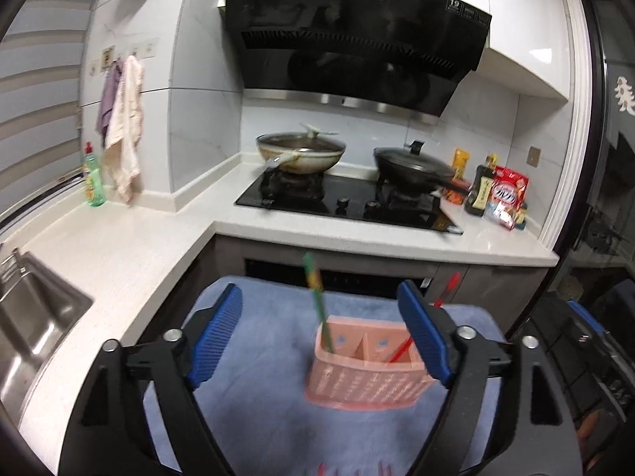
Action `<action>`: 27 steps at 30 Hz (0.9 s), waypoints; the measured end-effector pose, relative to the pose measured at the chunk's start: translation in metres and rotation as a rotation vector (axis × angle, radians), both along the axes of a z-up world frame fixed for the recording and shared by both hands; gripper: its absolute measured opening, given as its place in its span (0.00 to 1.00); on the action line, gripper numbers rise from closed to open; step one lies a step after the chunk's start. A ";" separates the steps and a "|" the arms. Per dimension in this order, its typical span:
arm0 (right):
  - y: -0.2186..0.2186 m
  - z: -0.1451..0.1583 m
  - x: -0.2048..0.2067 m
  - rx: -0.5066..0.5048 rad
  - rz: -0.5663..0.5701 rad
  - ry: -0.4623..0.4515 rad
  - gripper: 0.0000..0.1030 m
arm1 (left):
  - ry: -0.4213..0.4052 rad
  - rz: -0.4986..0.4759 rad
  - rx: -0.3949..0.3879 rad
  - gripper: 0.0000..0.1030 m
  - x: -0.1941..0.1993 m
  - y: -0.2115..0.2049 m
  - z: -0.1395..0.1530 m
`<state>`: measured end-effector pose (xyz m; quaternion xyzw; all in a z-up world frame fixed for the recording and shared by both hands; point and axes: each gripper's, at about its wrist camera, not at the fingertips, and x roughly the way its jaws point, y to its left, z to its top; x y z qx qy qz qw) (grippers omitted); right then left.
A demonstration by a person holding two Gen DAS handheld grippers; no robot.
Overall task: Organize utensils
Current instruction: 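Move both open grippers back over the remaining chopsticks on the mat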
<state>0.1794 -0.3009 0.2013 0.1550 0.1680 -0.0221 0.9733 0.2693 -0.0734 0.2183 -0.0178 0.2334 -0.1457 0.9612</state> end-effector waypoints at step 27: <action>0.089 -0.204 -0.172 -0.132 0.005 0.473 0.49 | 0.385 0.058 0.054 0.80 -0.156 0.093 -0.199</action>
